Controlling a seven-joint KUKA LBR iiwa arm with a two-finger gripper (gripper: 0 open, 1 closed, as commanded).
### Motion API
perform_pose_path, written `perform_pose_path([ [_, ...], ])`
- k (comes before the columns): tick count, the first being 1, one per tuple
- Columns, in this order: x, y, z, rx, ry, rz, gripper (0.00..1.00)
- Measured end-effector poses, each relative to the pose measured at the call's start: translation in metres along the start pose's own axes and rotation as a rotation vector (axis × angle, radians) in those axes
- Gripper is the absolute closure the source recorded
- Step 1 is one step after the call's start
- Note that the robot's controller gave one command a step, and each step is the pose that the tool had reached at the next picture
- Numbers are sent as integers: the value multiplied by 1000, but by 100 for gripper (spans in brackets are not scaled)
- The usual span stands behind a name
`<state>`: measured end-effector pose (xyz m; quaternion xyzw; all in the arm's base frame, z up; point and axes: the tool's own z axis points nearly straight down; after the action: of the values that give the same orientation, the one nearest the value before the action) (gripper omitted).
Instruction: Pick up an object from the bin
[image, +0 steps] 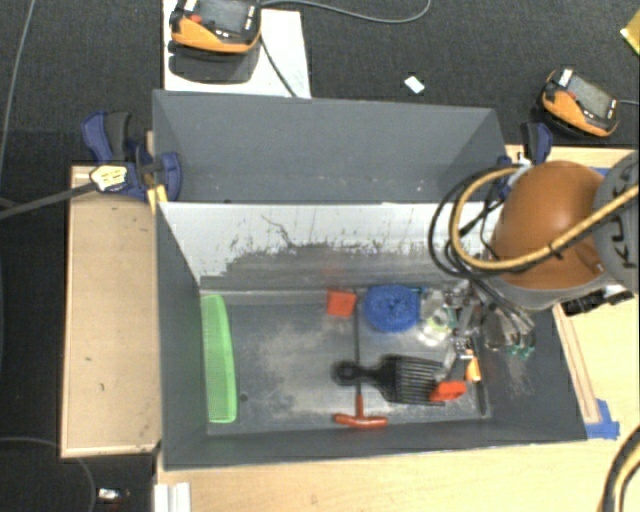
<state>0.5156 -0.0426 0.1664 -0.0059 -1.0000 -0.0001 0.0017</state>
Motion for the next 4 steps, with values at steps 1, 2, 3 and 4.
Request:
perform_pose_path([
  [1,-1,4,2,2,-15,-4,0],
  [2,31,79,100,-1,-6,40,0],
  [3,37,116,41,3,-18,-139,0],
  [4,30,85,66,1,-9,156,0],
])
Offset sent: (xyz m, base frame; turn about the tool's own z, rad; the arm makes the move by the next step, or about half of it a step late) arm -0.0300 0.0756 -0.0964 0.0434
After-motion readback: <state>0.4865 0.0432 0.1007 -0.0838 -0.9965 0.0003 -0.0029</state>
